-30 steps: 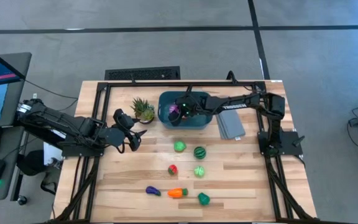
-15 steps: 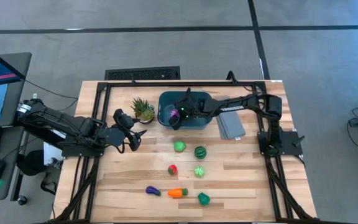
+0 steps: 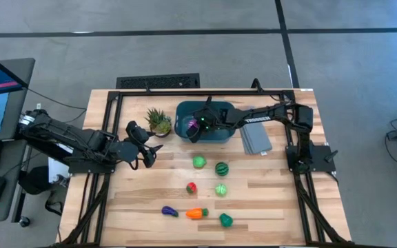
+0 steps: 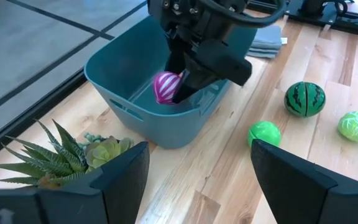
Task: Pick and placing Produce into tupperware
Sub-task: Put the onion into the blue bin, then put the watermelon into the blue bin
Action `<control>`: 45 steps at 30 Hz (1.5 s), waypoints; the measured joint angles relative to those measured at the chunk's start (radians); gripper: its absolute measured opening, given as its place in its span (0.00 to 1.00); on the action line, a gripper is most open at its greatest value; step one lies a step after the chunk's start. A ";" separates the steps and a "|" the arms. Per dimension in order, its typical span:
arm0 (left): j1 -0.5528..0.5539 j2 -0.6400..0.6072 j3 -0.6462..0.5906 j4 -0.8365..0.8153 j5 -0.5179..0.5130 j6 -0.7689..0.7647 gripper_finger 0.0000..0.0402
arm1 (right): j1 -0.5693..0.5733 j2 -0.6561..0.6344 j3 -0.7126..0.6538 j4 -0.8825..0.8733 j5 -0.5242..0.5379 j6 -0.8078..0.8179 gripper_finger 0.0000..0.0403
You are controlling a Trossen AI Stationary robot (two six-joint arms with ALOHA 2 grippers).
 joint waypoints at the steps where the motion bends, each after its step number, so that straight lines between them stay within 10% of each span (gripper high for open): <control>1: 0.000 0.000 0.000 0.000 0.000 0.000 0.68 | 0.001 0.000 0.000 -0.001 0.000 0.000 0.69; 45: 0.000 0.000 0.000 -0.001 0.001 0.004 0.68 | 0.002 -0.001 0.000 0.017 -0.039 0.000 0.83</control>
